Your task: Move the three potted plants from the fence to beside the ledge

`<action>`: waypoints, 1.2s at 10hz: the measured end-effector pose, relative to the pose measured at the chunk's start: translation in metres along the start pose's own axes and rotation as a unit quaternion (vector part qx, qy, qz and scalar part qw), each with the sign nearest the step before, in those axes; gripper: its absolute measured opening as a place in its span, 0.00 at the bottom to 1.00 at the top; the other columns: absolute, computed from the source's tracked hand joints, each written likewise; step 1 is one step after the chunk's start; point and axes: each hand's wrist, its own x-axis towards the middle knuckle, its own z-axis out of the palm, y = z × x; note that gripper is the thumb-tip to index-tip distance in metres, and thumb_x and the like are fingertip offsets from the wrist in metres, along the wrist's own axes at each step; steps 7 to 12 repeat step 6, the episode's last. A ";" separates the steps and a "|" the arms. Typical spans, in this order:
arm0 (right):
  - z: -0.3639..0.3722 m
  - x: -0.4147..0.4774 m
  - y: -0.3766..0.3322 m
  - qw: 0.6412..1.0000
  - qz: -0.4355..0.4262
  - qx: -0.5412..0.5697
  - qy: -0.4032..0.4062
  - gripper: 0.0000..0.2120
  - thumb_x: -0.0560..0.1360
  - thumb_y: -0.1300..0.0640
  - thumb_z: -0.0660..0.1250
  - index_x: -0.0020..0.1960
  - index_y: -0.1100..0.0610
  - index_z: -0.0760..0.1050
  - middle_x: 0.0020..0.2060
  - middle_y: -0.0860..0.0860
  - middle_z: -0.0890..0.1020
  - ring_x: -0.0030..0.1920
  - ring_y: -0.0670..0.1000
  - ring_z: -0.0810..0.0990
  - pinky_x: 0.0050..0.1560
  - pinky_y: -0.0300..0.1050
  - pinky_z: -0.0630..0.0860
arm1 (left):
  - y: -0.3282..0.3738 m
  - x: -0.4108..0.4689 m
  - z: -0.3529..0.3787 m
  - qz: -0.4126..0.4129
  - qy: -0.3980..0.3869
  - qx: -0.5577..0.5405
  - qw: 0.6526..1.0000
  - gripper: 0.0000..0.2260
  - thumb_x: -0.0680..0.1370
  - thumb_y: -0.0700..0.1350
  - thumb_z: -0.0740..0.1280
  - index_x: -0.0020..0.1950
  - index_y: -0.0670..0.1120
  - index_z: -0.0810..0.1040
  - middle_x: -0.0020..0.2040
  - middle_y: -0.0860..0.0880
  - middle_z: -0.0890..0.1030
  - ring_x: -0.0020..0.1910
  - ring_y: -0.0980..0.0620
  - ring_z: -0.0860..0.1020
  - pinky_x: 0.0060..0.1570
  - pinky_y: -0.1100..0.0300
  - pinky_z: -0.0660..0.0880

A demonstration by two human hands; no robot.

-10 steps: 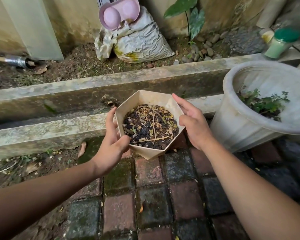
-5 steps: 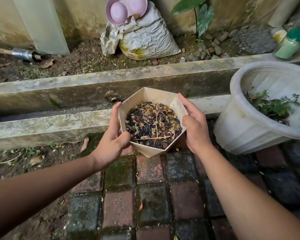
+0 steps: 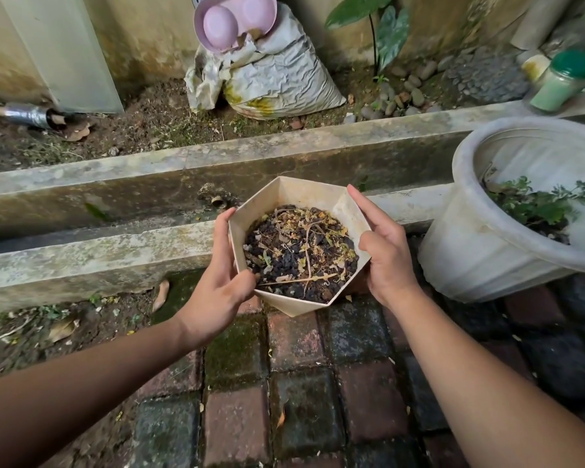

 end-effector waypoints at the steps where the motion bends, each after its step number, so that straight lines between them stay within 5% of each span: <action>1: -0.008 -0.001 -0.018 0.994 0.026 -0.094 -0.041 0.36 0.65 0.58 0.63 0.70 0.32 0.74 0.65 0.46 0.84 0.57 0.56 0.81 0.54 0.59 0.74 | -0.007 0.002 -0.007 -0.006 0.004 0.017 1.000 0.38 0.78 0.38 0.63 0.79 0.64 0.49 0.72 0.57 0.71 0.61 0.71 0.78 0.57 0.75 0.75; 2: -0.017 -0.005 -0.049 0.969 0.058 -0.221 -0.093 0.40 0.70 0.65 0.66 0.73 0.30 0.68 0.73 0.44 0.77 0.69 0.44 0.78 0.67 0.47 0.78 | 0.010 -0.001 -0.017 -0.046 -0.003 0.021 0.999 0.41 0.80 0.35 0.72 0.78 0.65 0.51 0.72 0.44 0.72 0.59 0.56 0.84 0.53 0.66 0.82; 3: -0.008 -0.015 -0.109 0.918 0.048 -0.377 -0.109 0.39 0.75 0.72 0.67 0.78 0.40 0.68 0.80 0.44 0.67 0.82 0.52 0.59 0.78 0.44 0.61 | 0.058 -0.018 -0.034 -0.088 0.047 0.079 0.992 0.41 0.78 0.43 0.76 0.75 0.72 0.53 0.79 0.43 0.59 0.71 0.44 0.72 0.74 0.42 0.70; 4: 0.012 -0.034 -0.196 0.874 0.011 -0.462 -0.151 0.37 0.76 0.71 0.67 0.78 0.42 0.69 0.81 0.45 0.65 0.84 0.56 0.51 0.81 0.58 0.52 | 0.120 -0.048 -0.049 -0.116 0.062 0.141 0.981 0.39 0.80 0.41 0.72 0.79 0.68 0.55 0.80 0.46 0.53 0.73 0.39 0.64 0.74 0.39 0.61; 6: 0.056 -0.053 -0.431 0.868 -0.028 -0.487 -0.089 0.28 0.76 0.65 0.71 0.72 0.46 0.76 0.67 0.50 0.76 0.69 0.52 0.72 0.73 0.51 0.70 | 0.325 -0.092 -0.123 -0.115 0.044 0.133 0.983 0.29 0.81 0.46 0.72 0.79 0.59 0.65 0.73 0.50 0.61 0.74 0.43 0.64 0.77 0.42 0.61; 12: 0.056 -0.053 -0.431 0.868 -0.028 -0.487 -0.089 0.28 0.76 0.65 0.71 0.72 0.46 0.76 0.67 0.50 0.76 0.69 0.52 0.72 0.73 0.51 0.70 | 0.325 -0.092 -0.123 -0.115 0.044 0.133 0.983 0.29 0.81 0.46 0.72 0.79 0.59 0.65 0.73 0.50 0.61 0.74 0.43 0.64 0.77 0.42 0.61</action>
